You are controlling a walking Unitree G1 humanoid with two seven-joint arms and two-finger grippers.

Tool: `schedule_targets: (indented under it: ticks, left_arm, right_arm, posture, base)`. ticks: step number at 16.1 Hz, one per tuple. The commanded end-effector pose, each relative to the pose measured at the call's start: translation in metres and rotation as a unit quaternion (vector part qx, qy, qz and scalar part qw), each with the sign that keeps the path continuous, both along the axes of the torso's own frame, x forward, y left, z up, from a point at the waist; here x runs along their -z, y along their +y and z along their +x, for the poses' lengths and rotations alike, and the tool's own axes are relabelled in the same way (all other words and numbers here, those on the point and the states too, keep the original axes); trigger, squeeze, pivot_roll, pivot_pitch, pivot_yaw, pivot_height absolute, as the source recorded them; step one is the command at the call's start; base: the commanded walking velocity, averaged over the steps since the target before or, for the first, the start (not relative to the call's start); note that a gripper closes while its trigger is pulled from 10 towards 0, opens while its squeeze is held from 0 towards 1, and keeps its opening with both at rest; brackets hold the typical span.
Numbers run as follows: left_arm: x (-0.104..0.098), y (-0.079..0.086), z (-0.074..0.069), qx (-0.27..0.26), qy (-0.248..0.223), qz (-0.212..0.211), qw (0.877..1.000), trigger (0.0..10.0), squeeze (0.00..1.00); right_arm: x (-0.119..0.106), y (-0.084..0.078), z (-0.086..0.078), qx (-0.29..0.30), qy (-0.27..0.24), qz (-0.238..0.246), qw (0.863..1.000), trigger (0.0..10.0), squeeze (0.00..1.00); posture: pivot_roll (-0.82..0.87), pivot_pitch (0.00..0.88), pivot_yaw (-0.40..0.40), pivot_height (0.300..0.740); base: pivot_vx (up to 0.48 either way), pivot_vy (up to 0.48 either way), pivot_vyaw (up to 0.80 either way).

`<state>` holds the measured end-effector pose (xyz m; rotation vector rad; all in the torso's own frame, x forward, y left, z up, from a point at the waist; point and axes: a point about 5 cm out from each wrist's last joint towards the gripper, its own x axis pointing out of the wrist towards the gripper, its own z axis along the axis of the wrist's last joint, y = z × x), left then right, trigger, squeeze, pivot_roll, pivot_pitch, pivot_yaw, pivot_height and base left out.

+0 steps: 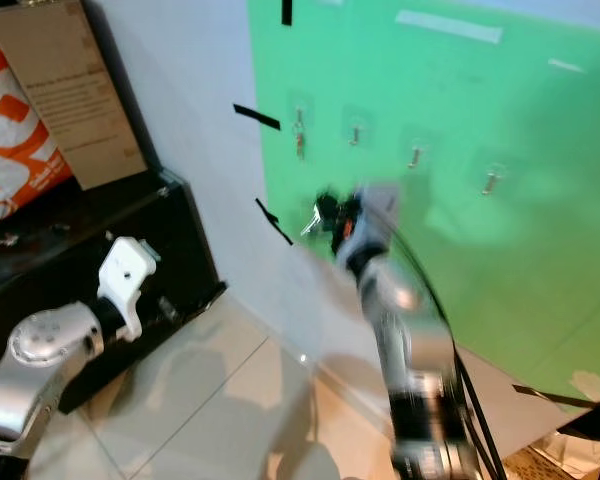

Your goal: Hang keys on a hook

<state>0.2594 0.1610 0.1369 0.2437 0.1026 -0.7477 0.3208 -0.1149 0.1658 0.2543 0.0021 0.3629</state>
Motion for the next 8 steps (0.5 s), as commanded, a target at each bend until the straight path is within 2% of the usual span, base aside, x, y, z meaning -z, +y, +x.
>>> schedule_targets:
  ticks: [1,3,8]
  left_arm:
    - [-0.005,0.000,-0.001,0.019,0.001,-0.001,1.000,10.0,0.00]
    - [-0.006,-0.002,-0.006,0.043,0.007,0.002,0.999,10.0,0.00]
    - [-0.006,-0.002,-0.008,0.052,0.015,0.003,0.999,10.0,0.00]
  right_arm:
    - [0.000,-0.001,0.006,0.013,0.010,0.033,0.999,10.0,0.00]
    - [-0.017,-0.002,0.020,0.019,-0.001,0.095,0.995,10.0,0.00]
    - [-0.033,-0.011,0.033,0.045,-0.025,0.146,0.988,10.0,0.00]
  posture:
    - [-0.03,0.000,0.067,0.740]
    - [-0.03,0.000,0.068,0.740]
    - [-0.03,0.000,0.066,0.740]
  base:
    - [0.000,0.000,0.00]
    - [0.000,0.000,0.00]
    - [0.000,0.000,0.00]
